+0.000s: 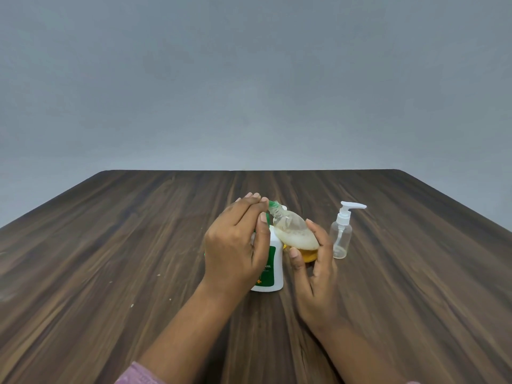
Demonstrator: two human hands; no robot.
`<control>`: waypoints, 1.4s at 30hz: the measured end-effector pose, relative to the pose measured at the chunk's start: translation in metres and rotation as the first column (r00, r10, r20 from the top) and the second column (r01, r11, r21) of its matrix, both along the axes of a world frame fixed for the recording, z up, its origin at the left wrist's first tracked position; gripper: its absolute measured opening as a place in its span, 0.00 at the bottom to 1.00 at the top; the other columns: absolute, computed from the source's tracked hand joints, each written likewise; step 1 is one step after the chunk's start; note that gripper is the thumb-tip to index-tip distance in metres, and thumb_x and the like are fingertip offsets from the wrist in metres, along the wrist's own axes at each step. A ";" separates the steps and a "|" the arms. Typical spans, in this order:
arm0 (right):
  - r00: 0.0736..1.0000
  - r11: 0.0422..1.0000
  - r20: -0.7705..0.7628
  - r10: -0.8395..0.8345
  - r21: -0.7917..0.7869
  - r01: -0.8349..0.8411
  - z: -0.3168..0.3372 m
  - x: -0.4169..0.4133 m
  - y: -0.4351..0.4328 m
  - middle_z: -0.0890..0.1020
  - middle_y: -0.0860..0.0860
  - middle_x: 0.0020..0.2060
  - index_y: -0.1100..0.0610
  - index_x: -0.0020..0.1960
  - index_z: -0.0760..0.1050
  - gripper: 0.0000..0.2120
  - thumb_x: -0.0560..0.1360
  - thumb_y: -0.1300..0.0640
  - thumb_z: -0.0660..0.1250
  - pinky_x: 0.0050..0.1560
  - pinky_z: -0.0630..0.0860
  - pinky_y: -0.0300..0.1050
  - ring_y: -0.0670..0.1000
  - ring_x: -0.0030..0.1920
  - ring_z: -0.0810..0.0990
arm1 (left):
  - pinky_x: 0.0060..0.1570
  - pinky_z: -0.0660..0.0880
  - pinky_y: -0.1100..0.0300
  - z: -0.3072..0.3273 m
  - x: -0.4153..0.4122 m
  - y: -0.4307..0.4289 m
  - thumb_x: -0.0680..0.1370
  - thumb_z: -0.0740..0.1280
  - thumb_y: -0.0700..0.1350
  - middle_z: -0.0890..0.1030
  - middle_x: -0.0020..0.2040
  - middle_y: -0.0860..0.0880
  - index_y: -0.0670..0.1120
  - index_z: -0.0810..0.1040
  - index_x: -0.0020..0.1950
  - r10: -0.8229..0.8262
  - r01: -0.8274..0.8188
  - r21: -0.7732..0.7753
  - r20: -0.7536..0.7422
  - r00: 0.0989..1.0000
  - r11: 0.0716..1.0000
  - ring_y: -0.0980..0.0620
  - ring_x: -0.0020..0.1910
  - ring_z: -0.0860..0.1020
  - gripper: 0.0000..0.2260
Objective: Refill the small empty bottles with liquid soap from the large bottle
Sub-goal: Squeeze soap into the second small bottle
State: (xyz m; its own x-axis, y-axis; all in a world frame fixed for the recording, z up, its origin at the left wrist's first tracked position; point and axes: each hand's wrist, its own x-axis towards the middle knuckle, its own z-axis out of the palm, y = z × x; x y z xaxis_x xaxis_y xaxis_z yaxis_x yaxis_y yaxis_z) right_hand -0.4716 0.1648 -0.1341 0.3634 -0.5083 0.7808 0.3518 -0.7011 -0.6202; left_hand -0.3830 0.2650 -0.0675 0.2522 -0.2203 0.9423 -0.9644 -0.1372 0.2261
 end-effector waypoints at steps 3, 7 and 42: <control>1.000 1.000 0.004 0.007 -0.006 -0.007 0.000 0.000 0.001 0.78 0.53 0.52 0.49 0.69 0.63 0.19 0.78 0.51 0.59 0.42 0.74 0.32 0.45 0.45 0.78 | 0.57 0.76 0.54 -0.001 0.000 0.002 0.79 0.56 0.42 0.83 0.52 0.45 0.38 0.82 0.53 0.004 -0.004 0.005 0.007 1.000 1.000 0.51 0.56 0.80 0.16; 1.000 1.000 0.024 0.017 -0.016 -0.017 0.002 -0.001 0.002 0.78 0.50 0.52 0.50 0.69 0.63 0.20 0.78 0.53 0.59 0.42 0.74 0.29 0.42 0.46 0.78 | 0.57 0.76 0.55 0.007 0.000 0.000 0.79 0.57 0.42 0.83 0.51 0.46 0.38 0.83 0.51 0.038 -0.040 0.036 0.063 0.997 0.999 0.50 0.55 0.80 0.15; 1.000 1.000 0.026 0.012 -0.004 -0.012 0.005 -0.001 0.003 0.76 0.40 0.52 0.51 0.68 0.63 0.19 0.78 0.52 0.59 0.41 0.74 0.28 0.42 0.46 0.78 | 0.54 0.77 0.55 0.007 0.000 -0.002 0.79 0.56 0.42 0.83 0.49 0.47 0.39 0.83 0.50 0.015 -0.015 0.004 0.028 0.999 1.000 0.51 0.53 0.80 0.16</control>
State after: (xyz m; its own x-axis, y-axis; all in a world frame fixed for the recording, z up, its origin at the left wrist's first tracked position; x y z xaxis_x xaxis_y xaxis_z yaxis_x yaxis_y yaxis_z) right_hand -0.4727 0.1681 -0.1296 0.3488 -0.5006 0.7923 0.3767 -0.6992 -0.6077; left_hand -0.3827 0.2631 -0.0600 0.2290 -0.2207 0.9481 -0.9682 -0.1525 0.1984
